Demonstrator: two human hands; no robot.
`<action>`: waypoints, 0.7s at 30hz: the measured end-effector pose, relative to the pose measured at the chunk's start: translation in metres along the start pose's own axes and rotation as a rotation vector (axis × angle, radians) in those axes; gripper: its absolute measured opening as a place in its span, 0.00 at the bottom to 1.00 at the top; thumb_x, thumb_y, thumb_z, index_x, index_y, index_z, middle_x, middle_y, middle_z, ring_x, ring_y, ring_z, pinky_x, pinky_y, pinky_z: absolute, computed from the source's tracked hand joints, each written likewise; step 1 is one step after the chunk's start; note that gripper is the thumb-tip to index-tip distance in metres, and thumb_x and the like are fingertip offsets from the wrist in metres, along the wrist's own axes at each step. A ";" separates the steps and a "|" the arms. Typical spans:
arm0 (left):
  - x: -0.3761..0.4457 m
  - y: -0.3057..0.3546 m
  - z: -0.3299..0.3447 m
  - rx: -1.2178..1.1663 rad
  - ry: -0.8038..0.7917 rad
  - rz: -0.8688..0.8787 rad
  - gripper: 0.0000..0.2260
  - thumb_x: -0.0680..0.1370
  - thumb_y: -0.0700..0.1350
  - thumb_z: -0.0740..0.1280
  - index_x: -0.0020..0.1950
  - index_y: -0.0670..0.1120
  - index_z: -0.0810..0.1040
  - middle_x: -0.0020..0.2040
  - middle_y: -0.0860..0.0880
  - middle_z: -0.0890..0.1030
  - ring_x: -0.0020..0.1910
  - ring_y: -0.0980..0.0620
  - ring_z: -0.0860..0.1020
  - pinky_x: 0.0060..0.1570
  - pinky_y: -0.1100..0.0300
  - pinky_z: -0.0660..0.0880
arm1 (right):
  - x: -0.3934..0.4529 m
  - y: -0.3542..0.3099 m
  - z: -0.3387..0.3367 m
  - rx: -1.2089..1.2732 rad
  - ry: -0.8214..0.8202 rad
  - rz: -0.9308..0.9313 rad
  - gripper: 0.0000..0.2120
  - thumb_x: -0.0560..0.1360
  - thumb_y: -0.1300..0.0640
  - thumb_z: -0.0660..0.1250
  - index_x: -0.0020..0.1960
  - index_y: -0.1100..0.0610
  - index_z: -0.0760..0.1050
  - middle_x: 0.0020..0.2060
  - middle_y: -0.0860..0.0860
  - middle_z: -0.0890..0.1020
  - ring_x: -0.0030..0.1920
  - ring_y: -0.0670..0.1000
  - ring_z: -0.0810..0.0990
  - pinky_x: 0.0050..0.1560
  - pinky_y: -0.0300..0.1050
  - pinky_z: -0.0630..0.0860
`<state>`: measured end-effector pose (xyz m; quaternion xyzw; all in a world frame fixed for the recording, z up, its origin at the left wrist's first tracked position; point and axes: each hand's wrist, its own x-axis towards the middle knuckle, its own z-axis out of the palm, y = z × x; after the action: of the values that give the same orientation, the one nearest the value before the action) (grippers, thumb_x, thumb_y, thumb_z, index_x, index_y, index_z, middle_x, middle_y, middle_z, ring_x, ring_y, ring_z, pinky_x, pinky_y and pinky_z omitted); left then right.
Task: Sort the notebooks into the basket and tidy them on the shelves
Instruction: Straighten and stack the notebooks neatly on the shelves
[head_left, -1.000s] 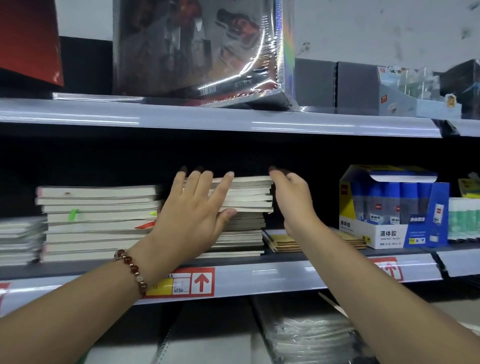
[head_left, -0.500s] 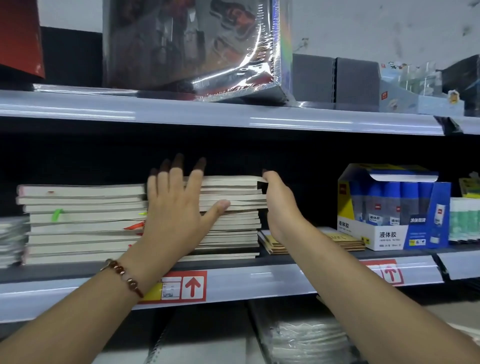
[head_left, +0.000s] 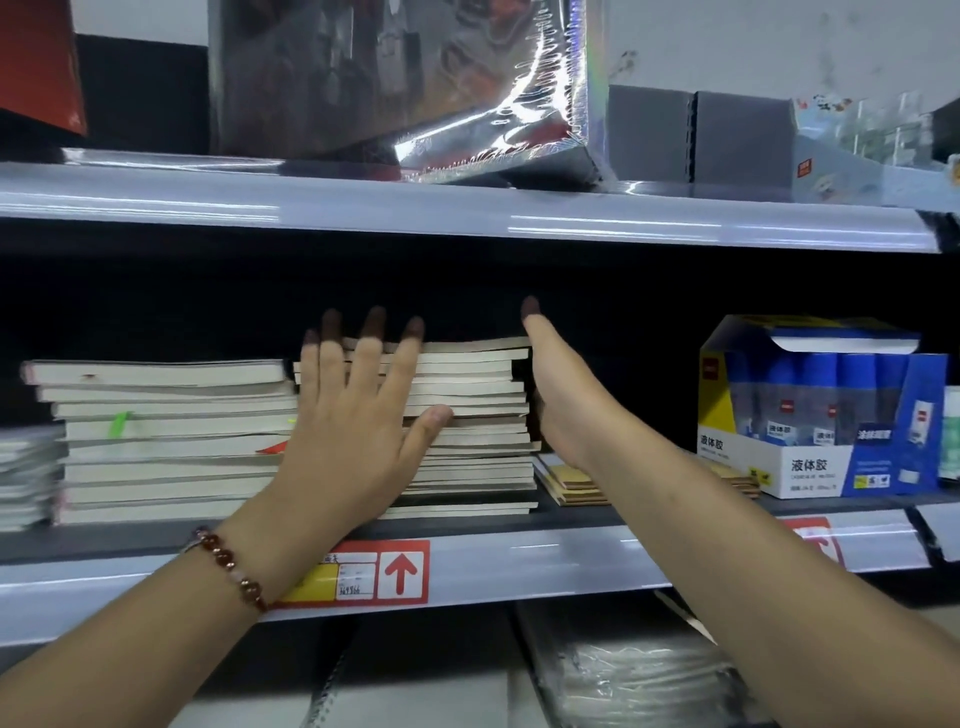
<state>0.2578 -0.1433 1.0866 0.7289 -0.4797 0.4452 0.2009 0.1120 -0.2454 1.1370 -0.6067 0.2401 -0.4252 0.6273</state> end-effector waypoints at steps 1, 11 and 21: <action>0.003 0.003 0.000 0.000 -0.020 0.014 0.32 0.81 0.65 0.46 0.82 0.52 0.51 0.79 0.41 0.58 0.77 0.32 0.53 0.76 0.36 0.46 | 0.003 0.002 0.002 -0.008 0.014 0.003 0.35 0.73 0.28 0.60 0.68 0.52 0.73 0.56 0.55 0.83 0.55 0.58 0.83 0.60 0.58 0.78; -0.043 -0.004 -0.031 -0.638 0.094 -0.421 0.33 0.78 0.61 0.61 0.80 0.60 0.50 0.77 0.60 0.51 0.78 0.51 0.51 0.75 0.51 0.56 | -0.002 0.011 -0.004 -0.136 -0.053 -0.051 0.36 0.75 0.34 0.65 0.77 0.47 0.59 0.57 0.47 0.77 0.56 0.50 0.79 0.50 0.50 0.80; -0.043 0.003 -0.044 -1.043 -0.009 -0.675 0.31 0.79 0.56 0.66 0.78 0.62 0.57 0.73 0.60 0.65 0.70 0.57 0.67 0.64 0.52 0.70 | -0.001 0.013 -0.001 -0.147 0.035 -0.084 0.18 0.79 0.41 0.62 0.62 0.51 0.66 0.47 0.45 0.76 0.45 0.45 0.75 0.39 0.43 0.72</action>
<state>0.2289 -0.0912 1.0731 0.6481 -0.3778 0.0609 0.6584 0.1136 -0.2470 1.1239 -0.6534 0.2558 -0.4429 0.5582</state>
